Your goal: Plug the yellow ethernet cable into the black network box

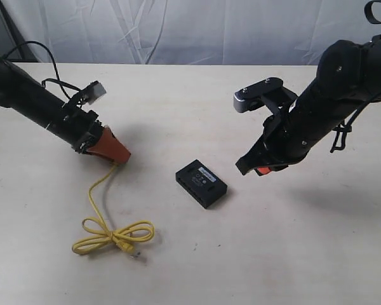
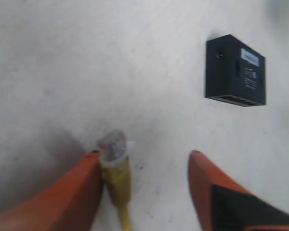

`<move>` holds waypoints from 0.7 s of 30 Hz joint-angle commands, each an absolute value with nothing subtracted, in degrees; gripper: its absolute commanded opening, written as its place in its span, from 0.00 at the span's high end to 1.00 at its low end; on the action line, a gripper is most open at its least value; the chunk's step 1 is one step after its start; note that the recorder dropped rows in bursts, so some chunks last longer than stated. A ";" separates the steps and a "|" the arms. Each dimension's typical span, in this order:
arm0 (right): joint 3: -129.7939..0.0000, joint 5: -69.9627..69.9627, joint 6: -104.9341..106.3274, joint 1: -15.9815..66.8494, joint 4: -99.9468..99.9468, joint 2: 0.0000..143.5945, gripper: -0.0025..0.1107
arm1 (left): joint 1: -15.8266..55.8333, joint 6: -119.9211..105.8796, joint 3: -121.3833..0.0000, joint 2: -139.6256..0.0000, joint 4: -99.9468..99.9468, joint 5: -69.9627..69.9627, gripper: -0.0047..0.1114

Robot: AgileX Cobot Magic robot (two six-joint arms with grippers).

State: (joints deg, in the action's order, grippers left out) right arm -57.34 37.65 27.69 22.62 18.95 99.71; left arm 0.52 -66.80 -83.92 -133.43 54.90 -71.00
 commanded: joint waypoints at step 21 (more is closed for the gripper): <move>-57.19 33.55 29.13 22.33 14.43 99.72 0.98 | 3.10 -40.80 -82.98 -116.02 29.57 -62.86 0.40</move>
